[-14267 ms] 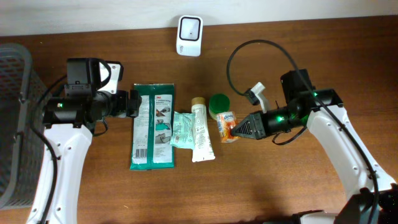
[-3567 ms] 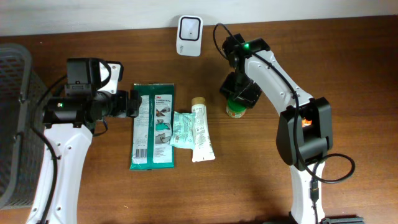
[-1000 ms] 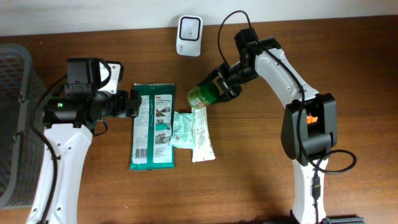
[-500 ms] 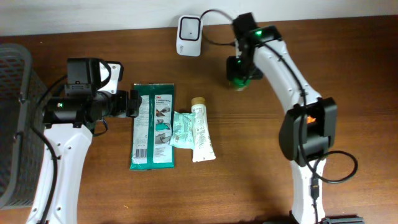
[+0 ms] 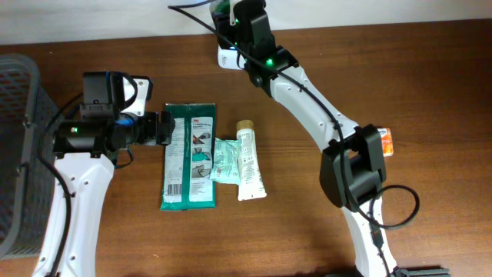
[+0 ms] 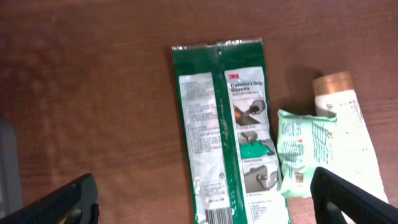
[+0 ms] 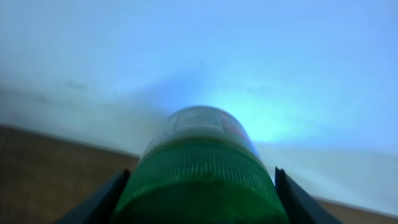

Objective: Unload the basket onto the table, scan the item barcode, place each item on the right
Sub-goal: 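Set the jar down on the right side beside the Kleenex pack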

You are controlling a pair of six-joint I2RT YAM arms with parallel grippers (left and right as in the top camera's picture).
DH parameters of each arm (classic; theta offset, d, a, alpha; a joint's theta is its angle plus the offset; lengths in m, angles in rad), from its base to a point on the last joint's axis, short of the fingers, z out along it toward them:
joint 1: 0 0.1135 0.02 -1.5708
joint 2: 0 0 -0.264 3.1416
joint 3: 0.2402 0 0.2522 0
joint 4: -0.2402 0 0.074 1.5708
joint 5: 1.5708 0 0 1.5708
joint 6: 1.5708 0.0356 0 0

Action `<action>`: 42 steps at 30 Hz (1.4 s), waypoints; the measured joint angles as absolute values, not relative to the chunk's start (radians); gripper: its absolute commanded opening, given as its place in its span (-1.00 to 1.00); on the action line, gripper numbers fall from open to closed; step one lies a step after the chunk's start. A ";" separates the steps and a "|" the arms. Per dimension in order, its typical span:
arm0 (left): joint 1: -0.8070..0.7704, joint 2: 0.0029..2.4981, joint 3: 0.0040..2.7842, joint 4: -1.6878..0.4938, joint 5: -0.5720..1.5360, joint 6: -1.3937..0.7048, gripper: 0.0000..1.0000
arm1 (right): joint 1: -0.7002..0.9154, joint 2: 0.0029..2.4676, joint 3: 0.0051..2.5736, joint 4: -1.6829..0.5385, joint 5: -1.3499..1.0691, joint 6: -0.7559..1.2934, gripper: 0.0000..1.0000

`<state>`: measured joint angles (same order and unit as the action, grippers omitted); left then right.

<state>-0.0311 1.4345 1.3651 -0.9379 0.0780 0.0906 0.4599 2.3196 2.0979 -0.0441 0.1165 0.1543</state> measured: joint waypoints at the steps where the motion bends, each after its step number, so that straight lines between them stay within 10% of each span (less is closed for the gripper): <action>1: -0.031 1.435 1.365 -0.938 0.078 0.091 0.98 | 0.459 2.340 2.098 0.008 0.117 0.154 0.11; 24: -0.031 1.435 1.365 -0.939 0.078 0.091 0.98 | 0.415 2.492 2.097 0.266 0.116 0.082 0.21; 42: -0.031 1.435 1.365 -0.939 0.078 0.091 0.98 | 0.150 2.046 2.110 -0.841 0.055 0.076 0.10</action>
<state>-0.0311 1.4345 1.3651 -0.9390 0.0780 0.0906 0.1505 2.0464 2.1098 -0.8406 0.0551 0.0761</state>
